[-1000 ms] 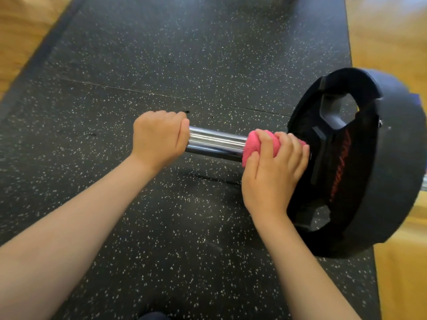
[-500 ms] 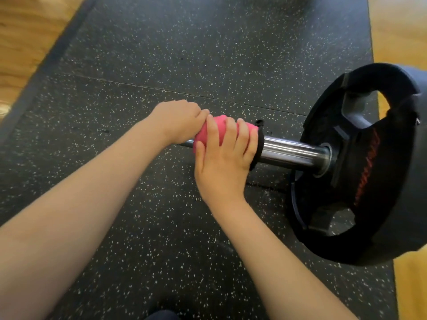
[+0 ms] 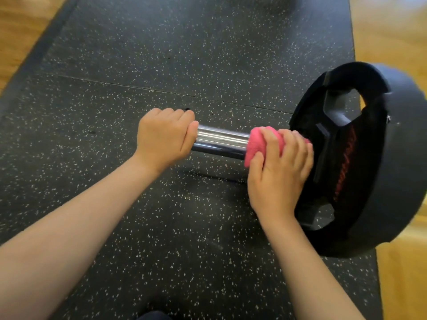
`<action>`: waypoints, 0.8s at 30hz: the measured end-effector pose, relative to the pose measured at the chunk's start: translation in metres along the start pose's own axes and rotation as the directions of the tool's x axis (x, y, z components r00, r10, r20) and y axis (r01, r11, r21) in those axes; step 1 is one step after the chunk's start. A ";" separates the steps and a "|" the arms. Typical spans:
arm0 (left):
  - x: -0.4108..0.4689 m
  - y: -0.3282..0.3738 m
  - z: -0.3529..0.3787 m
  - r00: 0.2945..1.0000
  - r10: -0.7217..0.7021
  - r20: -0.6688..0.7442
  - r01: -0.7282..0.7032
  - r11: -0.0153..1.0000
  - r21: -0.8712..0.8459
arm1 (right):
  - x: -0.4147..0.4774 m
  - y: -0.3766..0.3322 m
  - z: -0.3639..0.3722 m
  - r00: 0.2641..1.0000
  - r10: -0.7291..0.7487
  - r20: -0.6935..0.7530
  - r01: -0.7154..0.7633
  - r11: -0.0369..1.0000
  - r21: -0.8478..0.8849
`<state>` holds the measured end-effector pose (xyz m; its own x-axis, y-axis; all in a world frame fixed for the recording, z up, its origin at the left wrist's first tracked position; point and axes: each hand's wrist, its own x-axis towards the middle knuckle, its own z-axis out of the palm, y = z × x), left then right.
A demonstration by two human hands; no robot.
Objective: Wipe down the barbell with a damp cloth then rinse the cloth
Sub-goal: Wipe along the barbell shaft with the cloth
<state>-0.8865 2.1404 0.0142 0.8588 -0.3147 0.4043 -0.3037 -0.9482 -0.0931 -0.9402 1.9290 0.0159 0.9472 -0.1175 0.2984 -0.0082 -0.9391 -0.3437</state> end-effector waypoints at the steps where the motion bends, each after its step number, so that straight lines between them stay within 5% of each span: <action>1: 0.000 0.000 0.000 1.000 -0.002 0.006 0.002 1.000 0.004 | 0.000 -0.003 0.001 1.000 0.008 -0.007 -0.008 1.000 0.009; 6: 0.008 -0.003 -0.005 0.993 -0.037 0.116 0.043 0.998 -0.052 | 0.003 -0.021 0.009 0.998 0.052 -0.030 -0.052 0.999 0.012; 9: 0.026 -0.004 -0.011 0.942 -0.068 0.328 0.079 0.997 -0.022 | 0.003 -0.044 0.018 1.000 -0.017 -0.006 0.017 1.000 -0.003; 11: 0.046 -0.008 -0.009 0.828 -0.056 0.558 0.099 0.994 -0.047 | 0.000 -0.068 0.027 0.995 -0.096 0.021 0.096 0.995 0.010; 14: 0.070 -0.016 -0.006 0.542 0.011 0.840 0.253 0.952 -0.175 | -0.001 -0.094 0.039 0.990 -0.134 0.042 0.133 0.991 0.021; 16: 0.072 -0.019 -0.003 0.488 0.059 0.871 0.262 0.942 -0.211 | 0.001 -0.096 0.041 0.990 -0.136 0.037 0.136 0.991 0.012; 18: 0.068 -0.017 -0.006 0.554 0.046 0.831 0.211 0.958 -0.193 | 0.001 -0.089 0.041 0.984 -0.173 0.036 0.173 0.985 0.013; 20: 0.059 -0.012 -0.013 0.706 -0.061 0.706 0.215 0.968 -0.131 | 0.000 -0.081 0.039 0.976 -0.214 0.037 0.213 0.976 0.036; 24: 0.023 0.002 -0.017 0.945 -0.176 0.276 0.202 0.977 -0.067 | 0.001 -0.064 0.029 0.974 -0.223 0.033 0.221 0.973 0.065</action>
<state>-0.8745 2.1322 0.0391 0.9789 -0.1421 0.1469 -0.1510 -0.9872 0.0514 -0.9292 1.9980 0.0123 0.9352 0.1061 0.3378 0.2221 -0.9188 -0.3262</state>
